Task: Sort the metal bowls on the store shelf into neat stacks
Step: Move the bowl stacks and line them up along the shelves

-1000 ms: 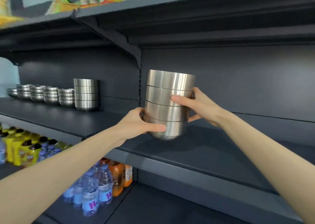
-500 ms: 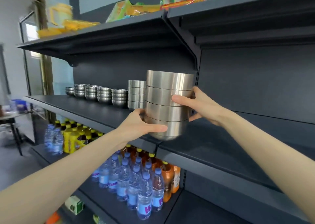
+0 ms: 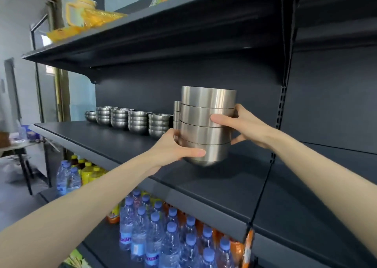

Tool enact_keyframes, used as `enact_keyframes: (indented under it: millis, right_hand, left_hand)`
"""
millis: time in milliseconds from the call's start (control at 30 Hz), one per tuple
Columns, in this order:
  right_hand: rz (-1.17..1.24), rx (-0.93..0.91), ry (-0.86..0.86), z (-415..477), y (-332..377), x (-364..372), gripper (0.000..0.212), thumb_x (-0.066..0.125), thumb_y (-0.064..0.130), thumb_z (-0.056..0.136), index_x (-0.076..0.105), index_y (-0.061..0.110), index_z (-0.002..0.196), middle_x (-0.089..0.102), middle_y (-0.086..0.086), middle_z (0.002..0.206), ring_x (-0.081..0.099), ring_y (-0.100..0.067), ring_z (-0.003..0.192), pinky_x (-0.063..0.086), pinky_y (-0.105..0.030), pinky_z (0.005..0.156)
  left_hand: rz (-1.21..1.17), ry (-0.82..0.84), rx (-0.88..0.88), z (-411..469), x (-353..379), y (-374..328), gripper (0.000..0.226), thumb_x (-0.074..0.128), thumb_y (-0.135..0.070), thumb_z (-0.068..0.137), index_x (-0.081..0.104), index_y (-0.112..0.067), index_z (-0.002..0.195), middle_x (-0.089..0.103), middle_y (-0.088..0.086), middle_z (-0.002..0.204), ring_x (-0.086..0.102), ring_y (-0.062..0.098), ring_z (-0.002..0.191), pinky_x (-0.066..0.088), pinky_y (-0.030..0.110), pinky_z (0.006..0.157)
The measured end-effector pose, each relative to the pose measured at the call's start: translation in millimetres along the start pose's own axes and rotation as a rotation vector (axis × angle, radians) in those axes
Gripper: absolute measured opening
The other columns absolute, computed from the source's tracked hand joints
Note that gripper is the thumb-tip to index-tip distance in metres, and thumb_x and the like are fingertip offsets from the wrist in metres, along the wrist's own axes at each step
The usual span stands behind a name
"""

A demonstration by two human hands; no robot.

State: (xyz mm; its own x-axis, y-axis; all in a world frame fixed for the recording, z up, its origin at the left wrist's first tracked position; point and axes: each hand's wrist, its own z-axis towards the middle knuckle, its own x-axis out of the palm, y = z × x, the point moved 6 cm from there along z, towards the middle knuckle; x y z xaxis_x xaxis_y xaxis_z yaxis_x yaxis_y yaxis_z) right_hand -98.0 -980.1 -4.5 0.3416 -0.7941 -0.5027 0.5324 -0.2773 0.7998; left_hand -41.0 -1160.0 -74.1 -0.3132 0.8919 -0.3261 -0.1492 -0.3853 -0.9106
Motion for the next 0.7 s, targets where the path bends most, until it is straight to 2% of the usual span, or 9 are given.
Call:
enact_keyframes:
  millis: [167,300,400,500,567,633,700]
  right_hand:
    - [-0.001,0.061,-0.031,34.0,-23.2,-0.4,0.103,0.073,0.061,0.055,0.03,0.022,0.14,0.053,0.012,0.125,0.055,-0.006,0.11,0.059,-0.037,0.074]
    - [-0.015,0.108,-0.08,56.3,-44.0,-5.5,0.099,0.079,0.06,0.06,0.032,0.024,0.139,0.054,0.011,0.129,0.056,-0.008,0.113,0.059,-0.041,0.076]
    - [-0.056,0.155,-0.131,66.5,-55.4,-11.5,0.103,0.078,0.063,0.055,0.032,0.024,0.139,0.054,0.01,0.131,0.056,-0.012,0.116,0.059,-0.045,0.079]
    - [-0.087,0.209,-0.183,72.4,-64.6,-15.3,0.106,0.08,0.063,0.053,0.031,0.024,0.139,0.053,0.01,0.13,0.055,-0.013,0.117,0.059,-0.046,0.079]
    - [-0.1,0.243,-0.216,75.4,-68.6,-15.9,0.11,0.081,0.063,0.049,0.031,0.024,0.138,0.052,0.01,0.13,0.055,-0.013,0.117,0.058,-0.047,0.08]
    - [-0.099,0.272,-0.255,77.2,-71.0,-15.3,0.111,0.083,0.062,0.048,0.031,0.022,0.138,0.052,0.01,0.129,0.055,-0.012,0.115,0.058,-0.047,0.08]
    - [-0.089,0.288,-0.294,78.0,-72.4,-13.2,0.108,0.079,0.059,0.047,0.032,0.021,0.136,0.053,0.012,0.125,0.056,-0.009,0.112,0.059,-0.044,0.078]
  left_hand:
    - [-0.005,0.062,0.007,48.9,3.0,17.9,0.111,0.088,-0.052,0.031,0.044,-0.023,0.128,0.062,-0.002,0.118,0.063,0.012,0.104,0.057,0.031,0.084]
    - [-0.022,0.15,0.022,83.1,10.8,27.5,0.114,0.091,-0.045,0.038,0.04,-0.017,0.137,0.058,-0.006,0.119,0.061,0.01,0.105,0.055,0.025,0.078]
    - [-0.013,0.233,0.039,106.6,19.3,35.5,0.11,0.092,-0.039,0.048,0.037,-0.014,0.14,0.055,-0.01,0.118,0.059,0.01,0.108,0.055,0.03,0.088]
    - [0.069,0.276,0.05,124.3,25.5,42.2,0.114,0.091,-0.046,0.048,0.035,-0.015,0.141,0.051,-0.01,0.121,0.053,0.013,0.115,0.047,0.032,0.098]
    - [0.107,0.31,0.068,135.1,28.4,43.3,0.1,0.089,-0.047,0.052,0.043,-0.015,0.135,0.054,-0.008,0.122,0.053,0.012,0.111,0.045,0.025,0.093]
    - [0.112,0.354,0.09,144.6,31.4,43.7,0.076,0.089,-0.044,0.056,0.051,-0.019,0.118,0.058,-0.012,0.109,0.055,0.006,0.099,0.043,0.021,0.083]
    - [0.11,0.389,0.115,153.4,33.1,44.8,0.065,0.089,-0.04,0.058,0.052,-0.022,0.109,0.058,-0.017,0.1,0.055,0.001,0.092,0.043,0.019,0.078]
